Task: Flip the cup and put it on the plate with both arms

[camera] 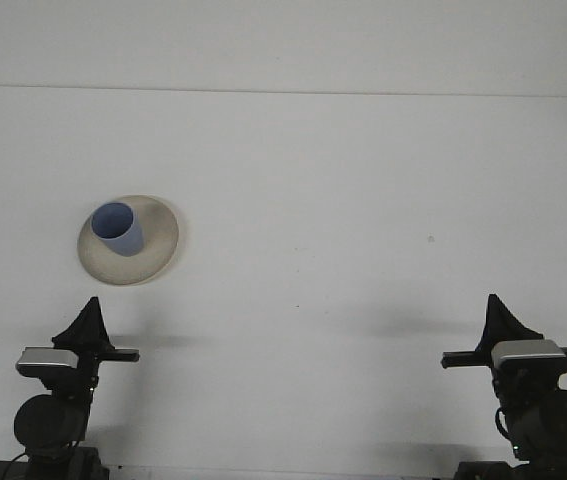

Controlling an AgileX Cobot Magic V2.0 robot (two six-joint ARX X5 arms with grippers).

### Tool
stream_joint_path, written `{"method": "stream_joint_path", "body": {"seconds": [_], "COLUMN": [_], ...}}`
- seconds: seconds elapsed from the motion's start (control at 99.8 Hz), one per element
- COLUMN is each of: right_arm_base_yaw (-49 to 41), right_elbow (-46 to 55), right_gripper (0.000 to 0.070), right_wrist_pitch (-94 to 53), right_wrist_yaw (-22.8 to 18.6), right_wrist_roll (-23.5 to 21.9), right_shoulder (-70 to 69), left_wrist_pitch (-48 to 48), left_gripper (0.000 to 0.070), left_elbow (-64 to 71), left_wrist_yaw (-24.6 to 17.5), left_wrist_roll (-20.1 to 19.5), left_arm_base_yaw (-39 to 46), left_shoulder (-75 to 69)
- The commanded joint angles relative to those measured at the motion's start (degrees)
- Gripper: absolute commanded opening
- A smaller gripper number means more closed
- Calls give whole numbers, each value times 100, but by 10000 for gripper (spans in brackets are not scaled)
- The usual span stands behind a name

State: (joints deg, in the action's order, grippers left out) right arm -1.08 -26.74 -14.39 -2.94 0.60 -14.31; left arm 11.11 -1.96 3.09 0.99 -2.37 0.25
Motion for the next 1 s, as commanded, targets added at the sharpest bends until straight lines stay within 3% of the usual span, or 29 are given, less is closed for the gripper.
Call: {"method": "stream_joint_path", "body": {"seconds": [0.0,0.341,0.752,0.992], "right_arm_base_yaw": [-7,-7,-2,-2], "right_elbow": [273,1530,2470,2603], "right_gripper": [0,0,0,0], "right_wrist_pitch": [280,562,2120,2214], "right_wrist_yaw": [0,24,39,39], "right_wrist_roll": [-44,-61,-83,-87], "right_shoulder": [227,1436,1423,1423], "left_wrist_pitch": [63,63,66,63], "left_gripper": [14,14,14,14], "left_elbow": [116,116,116,116], "left_wrist_yaw": [-11,-11,-11,-11], "left_wrist_roll": [33,33,33,33], "left_arm_base_yaw": [0,0,2,2], "left_shoulder": [-7,-7,-7,-7]}}
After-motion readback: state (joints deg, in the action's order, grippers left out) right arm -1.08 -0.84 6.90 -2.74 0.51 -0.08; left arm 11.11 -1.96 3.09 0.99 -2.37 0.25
